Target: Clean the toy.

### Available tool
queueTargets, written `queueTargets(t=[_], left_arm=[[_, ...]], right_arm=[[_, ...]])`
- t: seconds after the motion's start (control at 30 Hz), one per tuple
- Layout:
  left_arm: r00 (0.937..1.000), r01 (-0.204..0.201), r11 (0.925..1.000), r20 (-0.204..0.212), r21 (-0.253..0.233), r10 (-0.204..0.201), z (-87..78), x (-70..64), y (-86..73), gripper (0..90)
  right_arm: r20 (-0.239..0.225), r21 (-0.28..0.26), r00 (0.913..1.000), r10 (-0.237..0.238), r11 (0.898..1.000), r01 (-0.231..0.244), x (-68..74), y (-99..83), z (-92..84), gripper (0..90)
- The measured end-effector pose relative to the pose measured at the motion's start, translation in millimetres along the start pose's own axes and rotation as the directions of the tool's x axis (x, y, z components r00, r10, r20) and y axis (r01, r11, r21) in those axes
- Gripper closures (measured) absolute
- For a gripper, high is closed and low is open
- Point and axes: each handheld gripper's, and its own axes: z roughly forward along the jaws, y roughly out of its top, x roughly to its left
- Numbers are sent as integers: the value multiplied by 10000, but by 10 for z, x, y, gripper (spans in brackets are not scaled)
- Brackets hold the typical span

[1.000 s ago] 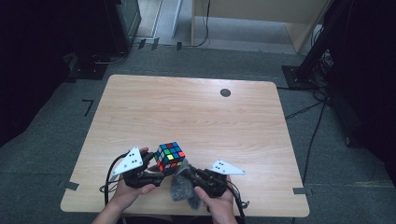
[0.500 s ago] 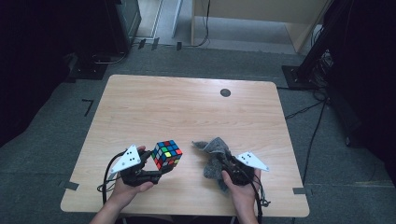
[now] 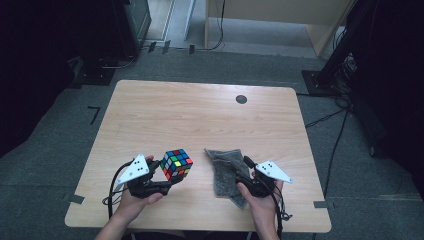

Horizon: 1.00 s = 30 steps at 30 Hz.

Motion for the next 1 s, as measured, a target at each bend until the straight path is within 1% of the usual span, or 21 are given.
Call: queueTargets(t=[0.07,0.17,0.23,0.37,0.4,0.43,0.5,0.57,0.63,0.67,0.7,0.77,0.8,0.83,0.87,0.9,0.93,1.0], left_arm=[[9999,-128,9999,-58,57,128,13,-7,-11,340],[9993,-327,9992,-180,244,331,52,-28,-43,339],[9984,-477,9982,-286,371,488,88,-53,-70,339],[9947,-891,9946,-468,526,916,156,-129,-104,339],[9932,-1015,9932,-511,564,1044,169,-150,-111,339],[9917,-1132,9919,-554,580,1164,184,-172,-119,339],[9870,-1421,9875,-660,685,1466,213,-210,-137,338],[9842,-1568,9848,-715,746,1621,241,-242,-157,338],[9823,-1668,9828,-726,788,1725,265,-269,-173,338],[9816,-1719,9818,-706,803,1777,276,-283,-180,338],[9808,-1768,9811,-695,782,1823,286,-300,-186,338],[9780,-1948,9779,-611,765,1996,300,-338,-194,338],[9755,-2082,9751,-563,764,2127,309,-361,-198,338],[9711,-2271,9705,-562,814,2320,317,-385,-201,338],[9672,-2417,9665,-588,863,2471,328,-411,-207,338],[9642,-2532,9631,-578,914,2589,340,-430,-214,338],[9628,-2584,9614,-559,946,2642,346,-438,-219,337],[9580,-2758,9562,-538,979,2818,364,-464,-230,337]], right_arm=[[-81,-86,9999,-127,9999,126,56,29,-19,402],[-388,-178,9992,-114,9998,107,154,63,-37,393],[-748,-226,9972,26,9997,-43,235,90,-46,384],[-1551,-241,9875,292,9992,-333,417,140,-60,341],[-1762,-212,9835,405,9988,-449,460,149,-61,324],[-1995,-93,9778,644,9977,-676,506,158,-63,307],[-2436,215,9651,957,9954,-933,590,177,-64,279],[-2694,431,9560,1160,9932,-1083,678,192,-71,230],[-2976,546,9444,1399,9901,-1295,750,203,-73,185],[-3022,654,9414,1499,9885,-1365,784,204,-71,164],[-3006,742,9414,1532,9878,-1370,811,199,-60,142],[-2764,964,9457,1709,9840,-1496,844,176,-29,123],[-2686,1047,9459,1821,9817,-1593,849,159,-11,109],[-2549,1150,9489,1862,9802,-1615,848,142,11,96],[-2452,1355,9480,2027,9755,-1735,849,125,30,84],[-2452,1506,9453,2150,9717,-1819,845,105,51,85],[-2466,1731,9411,2314,9660,-1922,844,84,72,88],[-2585,1964,9329,2507,9592,-2034,848,59,96,116]])
